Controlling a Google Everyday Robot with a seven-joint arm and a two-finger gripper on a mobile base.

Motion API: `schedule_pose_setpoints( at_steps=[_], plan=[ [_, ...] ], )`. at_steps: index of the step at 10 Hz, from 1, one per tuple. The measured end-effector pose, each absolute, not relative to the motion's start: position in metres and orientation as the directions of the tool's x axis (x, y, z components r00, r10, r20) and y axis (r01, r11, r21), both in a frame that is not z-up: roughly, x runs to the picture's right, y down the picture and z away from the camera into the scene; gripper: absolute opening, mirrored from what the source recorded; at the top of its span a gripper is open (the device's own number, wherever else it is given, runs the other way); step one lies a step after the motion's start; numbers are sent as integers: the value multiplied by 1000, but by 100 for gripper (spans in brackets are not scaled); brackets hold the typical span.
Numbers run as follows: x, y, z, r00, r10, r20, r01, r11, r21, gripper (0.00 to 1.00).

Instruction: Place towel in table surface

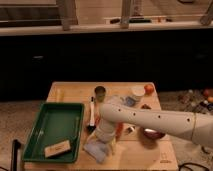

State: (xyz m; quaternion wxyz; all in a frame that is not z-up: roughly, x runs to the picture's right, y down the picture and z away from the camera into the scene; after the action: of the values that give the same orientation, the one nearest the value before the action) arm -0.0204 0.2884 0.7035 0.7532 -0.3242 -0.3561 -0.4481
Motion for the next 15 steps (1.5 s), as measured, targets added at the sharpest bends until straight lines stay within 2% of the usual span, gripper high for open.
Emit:
schedule_pose_setpoints(
  at_steps=[15],
  plan=[
    [-19, 285, 702, 341, -456, 822, 905, 395, -156, 80]
  ],
)
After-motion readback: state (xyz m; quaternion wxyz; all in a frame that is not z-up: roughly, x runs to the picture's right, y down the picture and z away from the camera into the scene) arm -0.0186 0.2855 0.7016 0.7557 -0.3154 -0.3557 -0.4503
